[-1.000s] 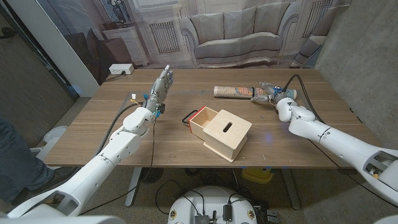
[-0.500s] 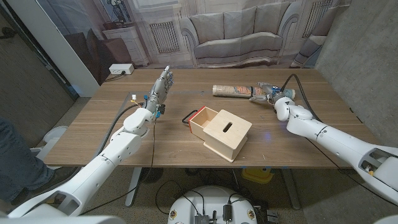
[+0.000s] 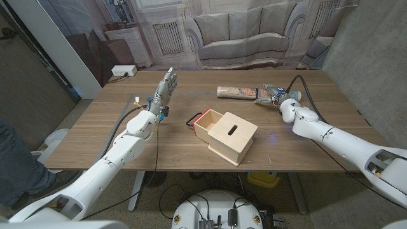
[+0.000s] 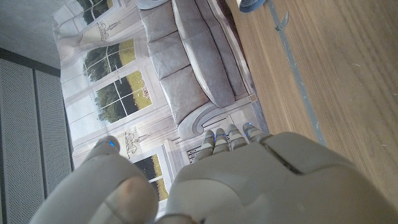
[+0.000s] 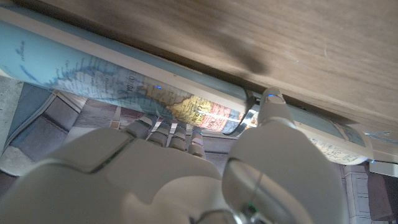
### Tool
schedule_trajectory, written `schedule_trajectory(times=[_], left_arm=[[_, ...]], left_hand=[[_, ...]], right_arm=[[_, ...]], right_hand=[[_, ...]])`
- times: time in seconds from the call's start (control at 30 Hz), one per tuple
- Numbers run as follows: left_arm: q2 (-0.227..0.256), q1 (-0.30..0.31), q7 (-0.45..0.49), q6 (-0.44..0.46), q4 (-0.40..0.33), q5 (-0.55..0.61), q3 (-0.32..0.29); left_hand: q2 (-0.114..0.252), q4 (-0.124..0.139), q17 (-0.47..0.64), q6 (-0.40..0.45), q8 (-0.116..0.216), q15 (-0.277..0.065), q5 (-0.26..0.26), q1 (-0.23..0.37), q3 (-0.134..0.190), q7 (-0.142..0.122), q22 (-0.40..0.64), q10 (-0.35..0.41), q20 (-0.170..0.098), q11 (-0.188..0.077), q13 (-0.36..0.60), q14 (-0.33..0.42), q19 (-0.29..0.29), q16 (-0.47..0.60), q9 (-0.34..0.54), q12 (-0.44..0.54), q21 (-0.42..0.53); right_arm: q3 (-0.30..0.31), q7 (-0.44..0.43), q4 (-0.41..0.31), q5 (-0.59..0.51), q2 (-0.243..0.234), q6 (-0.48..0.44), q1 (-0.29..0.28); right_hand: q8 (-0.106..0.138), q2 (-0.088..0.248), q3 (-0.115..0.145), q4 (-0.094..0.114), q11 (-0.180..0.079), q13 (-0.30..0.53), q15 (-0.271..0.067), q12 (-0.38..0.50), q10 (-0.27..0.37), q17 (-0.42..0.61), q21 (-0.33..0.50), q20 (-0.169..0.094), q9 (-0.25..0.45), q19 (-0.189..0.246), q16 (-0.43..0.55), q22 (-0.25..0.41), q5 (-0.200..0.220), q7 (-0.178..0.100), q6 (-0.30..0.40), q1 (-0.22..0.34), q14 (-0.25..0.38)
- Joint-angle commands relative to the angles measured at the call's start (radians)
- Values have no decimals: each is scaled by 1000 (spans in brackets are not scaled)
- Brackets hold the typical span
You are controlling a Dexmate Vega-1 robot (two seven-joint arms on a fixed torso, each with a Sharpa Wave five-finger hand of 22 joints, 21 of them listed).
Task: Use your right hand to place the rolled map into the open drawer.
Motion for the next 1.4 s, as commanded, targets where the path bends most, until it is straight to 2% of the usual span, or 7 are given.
schedule_trajectory(times=[0.03,0.43,0.7,0.97,1.13,1.4], left_arm=[[-10,-17,-25,-9,26,-9,7],[-23,-42,-54,-10,65,-16,18],[-19,-43,-53,-2,59,-16,19],[-9,-28,-46,1,38,-20,11],[-4,-21,-43,0,27,-21,7],[-2,-10,-39,-8,16,-21,4]], left_hand=[[5,-4,2,1,0,-4,-1,-2,-4,0,3,-4,-27,-2,3,-7,-44,4,1,0,5],[6,-4,2,2,0,-2,-2,-1,-5,0,3,-4,-26,-2,3,-8,-44,4,1,0,5],[6,-4,2,1,0,-4,-2,-1,-6,0,3,-4,-26,-3,3,-8,-44,4,1,0,5],[7,-4,2,2,0,-4,-2,-1,-7,0,3,-4,-26,-2,3,-7,-45,4,1,0,5],[7,-4,2,3,1,-3,-3,-1,-7,0,3,-4,-25,0,3,-8,-45,4,1,0,5],[8,-4,2,3,1,-2,-3,-1,-9,-1,3,-5,-23,-2,3,-8,-46,4,1,0,5]], right_arm=[[-13,18,1,-10,-1,-13,9],[-26,25,-4,-30,1,-37,9],[-26,-16,13,-36,13,-24,8],[-23,-62,29,-38,23,-9,4],[-23,-86,25,-48,24,-12,0],[-23,-93,11,-61,21,-32,-5]], right_hand=[[0,-4,-2,6,5,3,2,0,-11,2,4,-7,1,-6,1,3,9,0,-12,-1,-7],[-6,-13,-8,7,8,3,9,-4,-45,2,4,-1,1,-19,0,3,17,1,-53,1,-32],[2,-14,-10,7,5,3,1,6,-31,2,8,-2,1,-13,8,3,22,1,-46,6,-20],[20,-9,-8,5,-4,2,-35,29,22,0,28,-23,1,41,24,3,34,4,-5,28,38],[30,-4,-5,3,-11,2,-44,38,52,0,35,-34,1,66,29,4,39,3,25,43,67],[40,25,12,-5,-24,1,-66,55,115,-2,49,-65,1,122,34,6,46,9,79,99,131]])
